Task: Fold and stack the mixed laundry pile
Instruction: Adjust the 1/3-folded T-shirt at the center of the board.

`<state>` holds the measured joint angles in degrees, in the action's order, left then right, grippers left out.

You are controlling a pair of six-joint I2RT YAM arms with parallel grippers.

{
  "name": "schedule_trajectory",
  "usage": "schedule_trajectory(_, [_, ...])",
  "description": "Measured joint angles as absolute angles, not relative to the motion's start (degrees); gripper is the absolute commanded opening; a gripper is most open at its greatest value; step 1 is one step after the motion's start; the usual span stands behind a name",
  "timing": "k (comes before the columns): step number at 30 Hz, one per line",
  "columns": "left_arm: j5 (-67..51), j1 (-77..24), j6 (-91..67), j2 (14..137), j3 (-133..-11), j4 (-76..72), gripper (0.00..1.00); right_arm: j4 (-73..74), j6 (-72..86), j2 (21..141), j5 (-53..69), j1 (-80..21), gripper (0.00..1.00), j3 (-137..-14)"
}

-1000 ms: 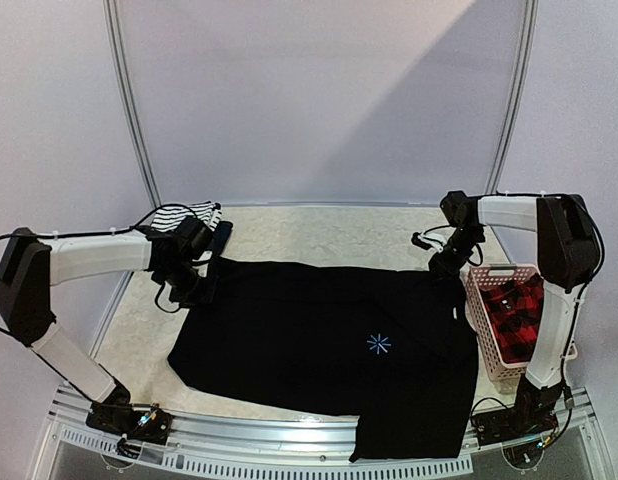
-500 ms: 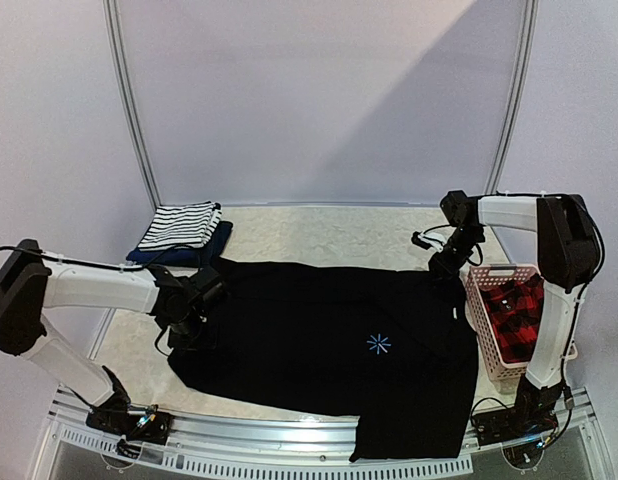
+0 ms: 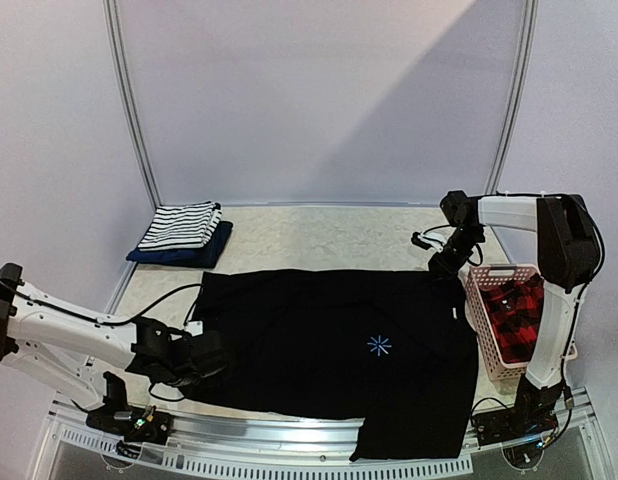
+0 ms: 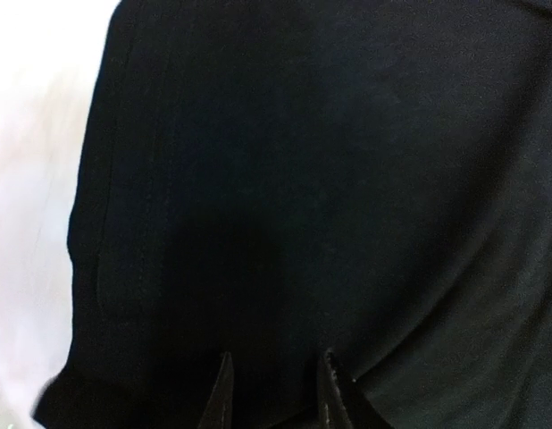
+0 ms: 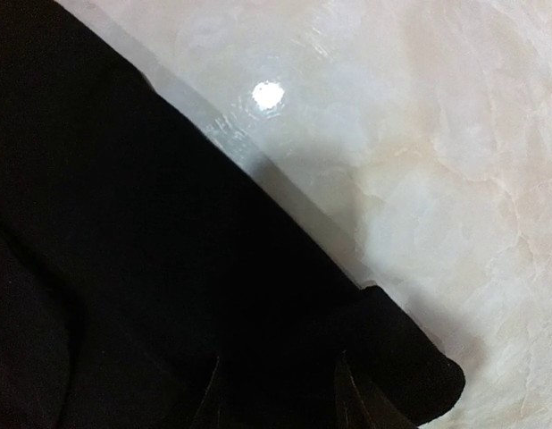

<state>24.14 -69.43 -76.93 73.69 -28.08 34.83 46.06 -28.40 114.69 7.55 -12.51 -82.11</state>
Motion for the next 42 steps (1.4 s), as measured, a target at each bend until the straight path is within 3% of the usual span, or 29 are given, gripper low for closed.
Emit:
schedule_trajectory(4, [20.0, -68.4, -75.6, 74.0, -33.9, 46.9, 0.43, 46.1, -28.5, 114.7, 7.4, -12.6, 0.41, -82.1])
schedule_trajectory(9, [22.3, -60.6, -67.5, 75.0, -52.5, 58.4, 0.52, 47.5, -28.5, 114.0, 7.8, -12.8, 0.42, -82.1])
schedule_trajectory(17, [21.0, -39.4, -54.5, 71.1, -53.6, 55.1, 0.52, 48.9, -28.1, 107.9, 8.7, -12.8, 0.42, -82.2])
schedule_trajectory(22, [17.6, -27.1, -45.1, 76.9, -57.7, 48.4, 0.52, 48.9, -28.3, 108.0, 7.4, -12.8, 0.46, -83.1])
schedule_trajectory(32, [5.4, -14.6, -28.6, 99.9, -68.0, 38.8, 0.45, 56.3, -32.9, 115.7, 6.0, -12.2, 0.62, -93.7])
schedule_trajectory(42, [-4.0, -11.6, -22.6, 106.7, -72.5, 37.6, 0.26, 64.8, -37.1, 123.7, 6.0, -11.4, 0.64, -101.0])
